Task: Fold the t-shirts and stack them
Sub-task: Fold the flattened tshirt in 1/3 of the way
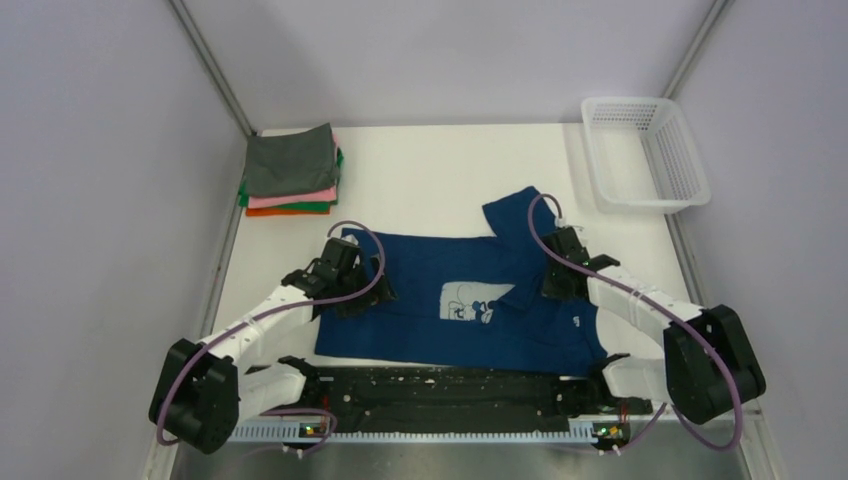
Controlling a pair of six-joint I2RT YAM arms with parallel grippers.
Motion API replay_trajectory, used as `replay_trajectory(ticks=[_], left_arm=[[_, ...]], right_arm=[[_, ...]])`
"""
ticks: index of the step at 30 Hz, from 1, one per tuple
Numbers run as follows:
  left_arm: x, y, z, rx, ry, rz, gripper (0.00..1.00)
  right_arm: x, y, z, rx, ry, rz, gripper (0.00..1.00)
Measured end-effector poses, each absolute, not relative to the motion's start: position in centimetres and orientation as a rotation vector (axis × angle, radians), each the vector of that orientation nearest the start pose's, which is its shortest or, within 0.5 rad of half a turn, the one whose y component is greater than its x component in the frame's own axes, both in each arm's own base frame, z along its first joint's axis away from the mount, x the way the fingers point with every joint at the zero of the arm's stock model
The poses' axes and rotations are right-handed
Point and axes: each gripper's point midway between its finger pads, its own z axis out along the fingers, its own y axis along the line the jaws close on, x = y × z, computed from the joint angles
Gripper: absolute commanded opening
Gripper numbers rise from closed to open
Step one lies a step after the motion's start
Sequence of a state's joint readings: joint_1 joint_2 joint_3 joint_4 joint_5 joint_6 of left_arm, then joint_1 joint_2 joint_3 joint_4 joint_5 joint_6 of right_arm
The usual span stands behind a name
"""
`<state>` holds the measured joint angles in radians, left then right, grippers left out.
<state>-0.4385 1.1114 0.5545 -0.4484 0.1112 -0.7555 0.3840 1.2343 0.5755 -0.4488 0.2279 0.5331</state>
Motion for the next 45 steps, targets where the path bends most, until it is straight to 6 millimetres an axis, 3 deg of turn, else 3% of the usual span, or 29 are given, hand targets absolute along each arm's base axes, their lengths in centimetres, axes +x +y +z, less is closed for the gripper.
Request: replay_trajectory(ticks=[10,17,18,20,21,23,26,28,32,36,40,45], left_arm=[[20.5,-14.5,4.5,-0.388,2.650,-0.532,0.99],[20.4,-14.4,4.2,-0.392,2.663,-0.521,0.99],[20.4,-14.4,4.2,-0.392,2.662,-0.520,0.99],[20.4,-14.3,4.2,-0.393,2.663,-0.516,0.99],[20.3,-14.3,4.1,-0.394,2.664,-0.513,0.99],[20.3,-14.1,4.1,-0.397,2.667,-0.503,0.99],[20.1,-14.0,4.1,-0.400,2.669,-0.494,0.99],[20.1,-13.9,4.2,-0.400,2.663,-0.493,0.99],[20.2,-13.9,4.5,-0.399,2.652,-0.495,0.99],[20.1,-13.8,4.5,-0.399,2.651,-0.496,0.99],[20.1,-13.8,4.5,-0.398,2.649,-0.499,0.99],[20.1,-13.9,4.7,-0.396,2.640,-0.505,0.99]], right_arm=[[27.3,7.0,5.0,0.175,2.521,-0.092,0.00],[29.1,6.2,3.9,0.072,2.551,-0.225,0.01],[29.3,6.1,3.6,0.060,2.557,-0.247,0.11],[29.6,5.9,3.2,0.049,2.573,-0.283,0.43],[29.8,5.8,3.0,0.048,2.581,-0.302,0.52],[30.2,5.7,3.2,0.072,2.577,-0.325,0.64],[30.3,5.3,3.9,0.132,2.556,-0.353,0.91],[29.8,5.0,4.6,0.176,2.548,-0.351,0.97],[28.4,5.7,7.5,0.253,2.462,-0.188,0.99],[26.4,8.2,10.2,0.263,2.350,0.142,0.99],[23.5,11.8,9.1,0.204,2.346,0.465,0.99],[21.7,13.8,7.1,0.180,2.426,0.620,0.99]])
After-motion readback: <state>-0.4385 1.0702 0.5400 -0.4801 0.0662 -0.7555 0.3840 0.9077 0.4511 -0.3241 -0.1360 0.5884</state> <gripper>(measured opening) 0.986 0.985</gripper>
